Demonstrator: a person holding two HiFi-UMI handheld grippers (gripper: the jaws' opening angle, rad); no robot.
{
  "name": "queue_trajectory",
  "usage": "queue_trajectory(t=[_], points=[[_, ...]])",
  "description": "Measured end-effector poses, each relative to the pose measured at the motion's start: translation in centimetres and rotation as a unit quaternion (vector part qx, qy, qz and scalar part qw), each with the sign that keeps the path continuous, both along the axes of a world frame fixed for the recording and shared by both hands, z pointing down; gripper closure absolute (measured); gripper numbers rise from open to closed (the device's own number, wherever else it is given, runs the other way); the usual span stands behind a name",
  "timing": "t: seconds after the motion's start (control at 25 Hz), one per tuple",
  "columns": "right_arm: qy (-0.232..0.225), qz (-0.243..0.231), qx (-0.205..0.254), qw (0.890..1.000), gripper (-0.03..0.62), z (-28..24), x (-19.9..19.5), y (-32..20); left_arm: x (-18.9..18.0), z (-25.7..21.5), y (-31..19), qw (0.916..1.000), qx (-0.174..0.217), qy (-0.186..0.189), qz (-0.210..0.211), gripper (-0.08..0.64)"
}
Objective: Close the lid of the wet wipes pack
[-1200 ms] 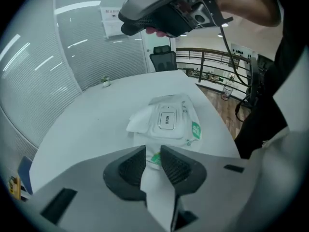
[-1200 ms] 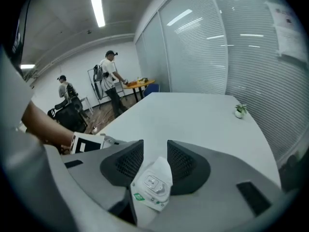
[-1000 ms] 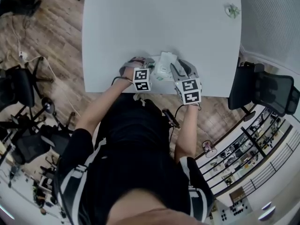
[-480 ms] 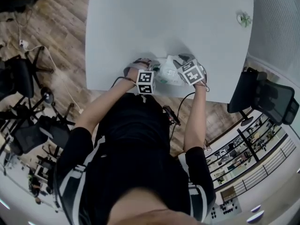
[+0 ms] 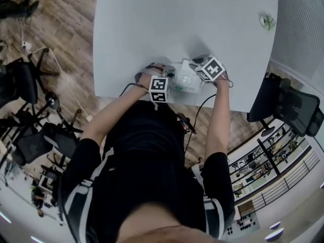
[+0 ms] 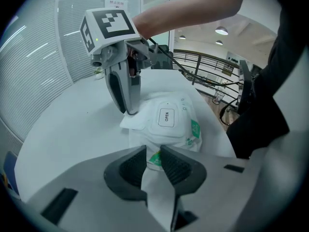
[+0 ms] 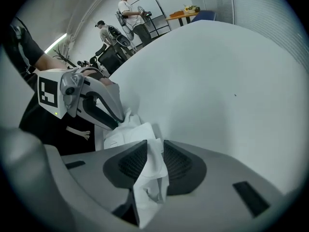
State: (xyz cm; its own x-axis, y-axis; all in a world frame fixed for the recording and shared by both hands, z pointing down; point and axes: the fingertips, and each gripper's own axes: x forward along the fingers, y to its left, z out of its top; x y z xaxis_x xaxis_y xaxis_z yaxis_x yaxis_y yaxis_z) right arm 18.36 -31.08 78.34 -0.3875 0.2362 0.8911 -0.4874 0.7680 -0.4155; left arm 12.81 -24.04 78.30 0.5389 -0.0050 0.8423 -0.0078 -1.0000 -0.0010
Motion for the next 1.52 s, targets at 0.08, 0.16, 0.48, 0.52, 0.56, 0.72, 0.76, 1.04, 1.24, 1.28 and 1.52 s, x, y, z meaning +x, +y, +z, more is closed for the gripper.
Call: queue_trajectory(t=[0.08,0.16,0.48,0.52,0.56,0.72,0.76,1.04,1.24,1.28,1.52], points=[[0.0,0.0,0.007,1.0,0.487,-0.4,0.0,-0.2,-0.2,0.1,0.0,1.0,0.001,0.0,0.0,0.469],[-0.001,0.003,0.022,1.0,0.508,-1.3,0.1,-0.5,-0.1,0.1,0.0,1.0,0.002,0.001,-0.001,0.469],[-0.022,0.007,0.07,0.997,0.538,-5.8,0.1,2.5,0.0,0.2,0.4,0.9996,0.024,0.001,-0.018,0.469],[-0.025,0.009,0.074,0.997,0.538,-6.1,0.0,3.2,0.1,0.3,0.5,0.9994,0.025,0.0,-0.022,0.469],[-0.026,0.011,0.079,0.996,0.537,-6.4,0.0,3.9,0.1,0.4,0.5,0.9993,0.027,-0.001,-0.025,0.469],[-0.023,0.017,0.09,0.995,0.523,-6.4,-0.3,7.1,0.2,0.6,0.7,0.999,0.035,-0.005,-0.029,0.471],[-0.021,0.017,0.089,0.996,0.517,-6.2,-0.4,8.0,0.3,0.6,0.8,0.9988,0.037,-0.005,-0.03,0.469],[-0.013,0.037,0.094,0.995,0.499,-3.3,-0.5,11.5,0.6,0.6,0.9,0.998,0.044,-0.013,-0.044,0.474],[0.021,0.052,0.144,0.988,0.517,-1.9,-0.2,11.3,0.4,1.1,0.7,0.997,0.053,-0.019,-0.053,0.476],[0.025,0.056,0.149,0.987,0.517,-1.9,-0.2,11.4,0.3,1.1,0.7,0.9969,0.054,-0.02,-0.053,0.476],[0.047,0.068,0.165,0.983,0.502,-1.6,-0.6,11.7,0.3,0.4,0.9,0.9973,0.044,-0.011,-0.057,0.479]])
